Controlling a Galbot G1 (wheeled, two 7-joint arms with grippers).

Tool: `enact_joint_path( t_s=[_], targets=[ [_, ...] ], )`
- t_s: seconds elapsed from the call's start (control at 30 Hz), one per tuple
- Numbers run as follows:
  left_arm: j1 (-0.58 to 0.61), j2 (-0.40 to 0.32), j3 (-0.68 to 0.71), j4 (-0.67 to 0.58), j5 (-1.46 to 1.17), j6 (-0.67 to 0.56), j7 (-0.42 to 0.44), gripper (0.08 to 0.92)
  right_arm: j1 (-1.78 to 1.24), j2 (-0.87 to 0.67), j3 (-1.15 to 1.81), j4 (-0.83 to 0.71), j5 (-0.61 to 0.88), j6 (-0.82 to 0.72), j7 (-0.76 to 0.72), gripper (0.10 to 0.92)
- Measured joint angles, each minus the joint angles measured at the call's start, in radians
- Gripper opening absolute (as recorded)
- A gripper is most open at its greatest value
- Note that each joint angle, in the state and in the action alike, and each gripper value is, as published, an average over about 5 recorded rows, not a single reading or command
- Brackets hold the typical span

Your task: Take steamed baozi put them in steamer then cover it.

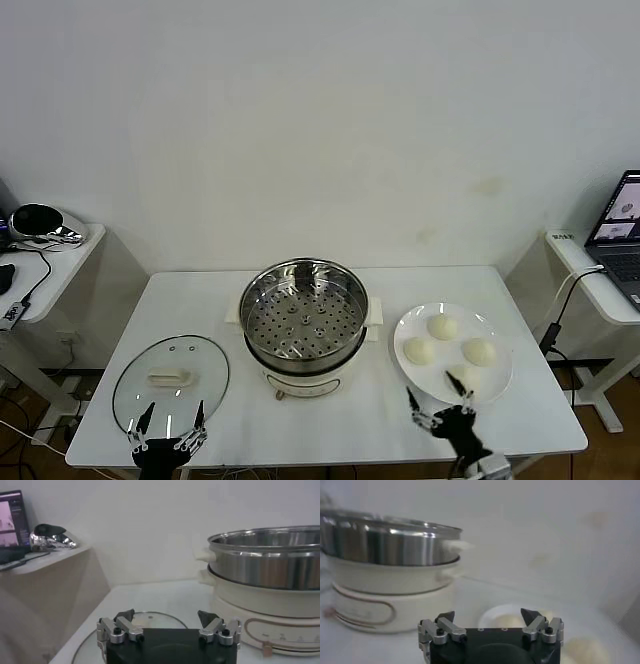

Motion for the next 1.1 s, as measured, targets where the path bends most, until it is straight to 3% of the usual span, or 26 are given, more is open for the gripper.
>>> enact_joint_path(
  t_s=[0.3,0.57,0.83,1.1],
  targets=[
    [-0.02,0.012,-0.01,-0.007,0.032,0.021,0.009,0.823,0.205,-0.24,-0.037,-0.08,-0.14,-0.073,-0.175,0.823],
    [-0.022,0.011,-0.017,-0.022,0.061,0.026,0.014,0.823,0.558,-0.416,-0.304,-0.235,-0.198,-0.099,-0.38,0.823],
    [-0.018,0.014,-0.037,-0.026,0.072,0.03,0.017,0.823,0.939,-0.474,-0.667,-0.424,-0.183,-0.086,-0.593,0.823],
    [-0.027,0.011,-0.056,-0.016,0.078,0.032,0.018,0.823,1.208,-0.437,-0.949,-0.6,-0.184,-0.061,-0.721,0.823]
  ],
)
